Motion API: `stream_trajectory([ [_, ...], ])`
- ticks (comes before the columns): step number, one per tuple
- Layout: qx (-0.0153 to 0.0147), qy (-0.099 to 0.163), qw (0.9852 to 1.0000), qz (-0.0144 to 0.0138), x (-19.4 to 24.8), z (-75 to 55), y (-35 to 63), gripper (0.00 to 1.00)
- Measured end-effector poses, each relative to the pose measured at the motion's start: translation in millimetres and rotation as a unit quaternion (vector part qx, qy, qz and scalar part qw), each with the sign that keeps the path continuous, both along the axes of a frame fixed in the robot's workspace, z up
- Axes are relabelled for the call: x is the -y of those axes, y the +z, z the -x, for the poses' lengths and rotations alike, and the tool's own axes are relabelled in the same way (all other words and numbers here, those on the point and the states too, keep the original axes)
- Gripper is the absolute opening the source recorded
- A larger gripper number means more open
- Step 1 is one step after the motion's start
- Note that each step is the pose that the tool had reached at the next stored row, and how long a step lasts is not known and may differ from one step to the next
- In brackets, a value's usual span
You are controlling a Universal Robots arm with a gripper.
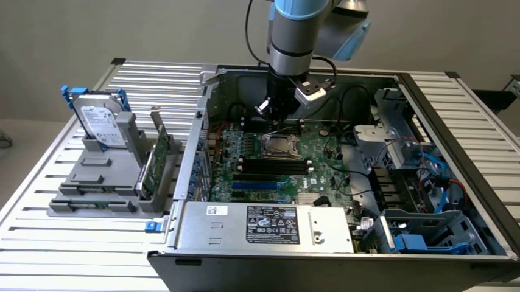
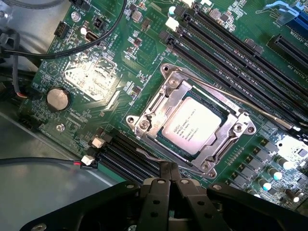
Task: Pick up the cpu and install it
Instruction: 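Install the first cpu locking lever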
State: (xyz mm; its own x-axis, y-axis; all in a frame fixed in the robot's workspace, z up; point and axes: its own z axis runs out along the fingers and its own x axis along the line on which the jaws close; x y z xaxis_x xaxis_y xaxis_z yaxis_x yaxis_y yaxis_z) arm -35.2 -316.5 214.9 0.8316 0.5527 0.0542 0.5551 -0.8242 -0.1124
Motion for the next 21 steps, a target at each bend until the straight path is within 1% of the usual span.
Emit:
stream_trajectory([
  [6, 0.0, 0.0, 1.0, 0.0, 0.0, 0.3, 0.0, 0.11],
  [9, 0.0, 0.0, 1.0, 0.0001, -0.3, 3.3, 0.0, 0.11],
  [13, 0.0, 0.0, 1.0, 0.0001, -1.2, 6.8, 0.1, 0.11],
  [21, 0.0, 0.0, 1.0, 0.0005, -2.4, 7.4, 0.0, 0.11],
])
